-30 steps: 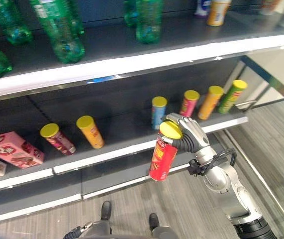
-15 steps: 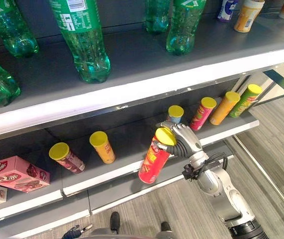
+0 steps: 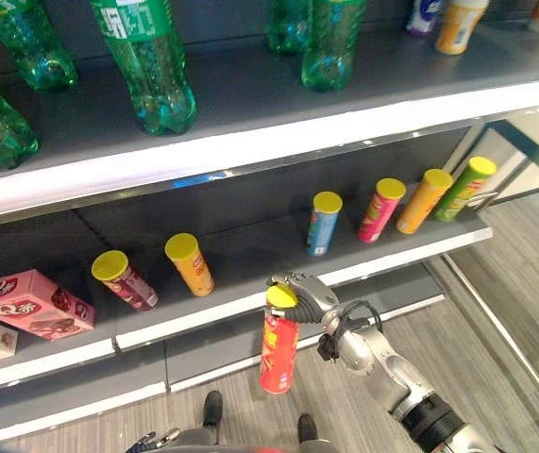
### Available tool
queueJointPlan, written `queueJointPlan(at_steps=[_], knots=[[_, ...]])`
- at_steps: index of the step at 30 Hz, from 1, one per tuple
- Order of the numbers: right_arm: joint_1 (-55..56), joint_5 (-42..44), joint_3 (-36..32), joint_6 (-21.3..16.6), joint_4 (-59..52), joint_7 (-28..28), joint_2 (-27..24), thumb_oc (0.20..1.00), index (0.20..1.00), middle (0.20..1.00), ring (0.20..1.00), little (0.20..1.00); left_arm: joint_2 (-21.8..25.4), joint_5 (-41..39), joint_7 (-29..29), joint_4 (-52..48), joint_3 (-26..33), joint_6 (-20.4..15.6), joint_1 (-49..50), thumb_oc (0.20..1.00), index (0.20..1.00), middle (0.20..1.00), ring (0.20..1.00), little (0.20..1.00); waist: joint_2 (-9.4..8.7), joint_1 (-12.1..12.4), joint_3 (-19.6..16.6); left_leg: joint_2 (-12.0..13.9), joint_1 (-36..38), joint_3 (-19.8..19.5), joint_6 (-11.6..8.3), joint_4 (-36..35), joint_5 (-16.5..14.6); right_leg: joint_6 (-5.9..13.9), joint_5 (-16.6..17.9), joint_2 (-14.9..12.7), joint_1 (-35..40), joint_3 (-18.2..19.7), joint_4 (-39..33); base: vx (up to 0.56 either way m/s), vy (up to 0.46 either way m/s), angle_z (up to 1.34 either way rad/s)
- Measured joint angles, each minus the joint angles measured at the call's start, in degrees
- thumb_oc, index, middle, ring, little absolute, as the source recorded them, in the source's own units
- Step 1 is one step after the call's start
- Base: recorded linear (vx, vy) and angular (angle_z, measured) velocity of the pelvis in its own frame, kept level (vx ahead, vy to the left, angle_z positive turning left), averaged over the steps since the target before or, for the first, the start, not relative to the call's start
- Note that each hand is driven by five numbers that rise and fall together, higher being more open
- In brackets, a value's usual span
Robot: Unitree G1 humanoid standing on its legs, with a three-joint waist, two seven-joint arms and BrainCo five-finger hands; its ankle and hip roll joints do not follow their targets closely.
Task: Put the goods on the table back onto the shelves and tidy them up.
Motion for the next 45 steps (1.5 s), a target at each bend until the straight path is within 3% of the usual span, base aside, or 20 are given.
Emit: queueJointPlan(at_steps=[7,16,29,45], knots=[[-11.5,-2.8,1.6,1.2,2.9,-5.0,1.8,0.2,0.2,0.2,0.2,0.2,0.1,-0.1,1.0,0.0,-2.2,-0.2,-3.4,1.0,1.0,1.0,1.0,1.0,0.95,1.6,3.9,-0.6,-1.8,-0.3,-0.51,0.0,0.6,0.3,0.2,-0.6,-1.5,-0.8,0.2,-0.04,0.023,0.05],[-16.3,-7.1,1.6,3.0,5.3,-11.4,2.1,0.2,0.2,0.2,0.2,0.2,1.0,-0.2,2.3,-1.4,-4.4,-0.5,-4.4,1.0,1.0,1.0,1.0,1.0,0.61,2.3,5.8,-0.9,-2.7,-0.6,-0.46,0.0,0.7,0.37,-0.1,-0.8,-2.3,-1.1,0.2,-0.01,-0.001,0.02],[-20.9,-16.4,1.5,6.4,11.3,-23.2,2.0,0.2,0.2,0.2,0.2,0.2,0.9,-2.2,5.5,-2.1,-7.2,-1.7,-6.6,1.0,1.0,1.0,1.0,1.0,2.33,4.2,7.8,-1.6,-7.0,-1.9,-0.38,0.0,1.3,0.55,-0.2,-1.2,-5.8,-2.3,0.3,-0.01,-0.015,0.05],[-27.6,-23.1,4.0,8.7,12.5,-26.8,-1.0,0.2,0.2,0.2,0.2,0.2,1.1,-2.1,7.4,-4.4,-9.8,-2.9,-8.9,1.0,1.0,1.0,1.0,1.0,4.34,5.1,8.9,-1.8,-9.0,-1.9,-0.36,0.0,1.5,0.66,-0.1,-1.3,-7.9,-2.2,0.3,0.0,-0.004,0.01]])
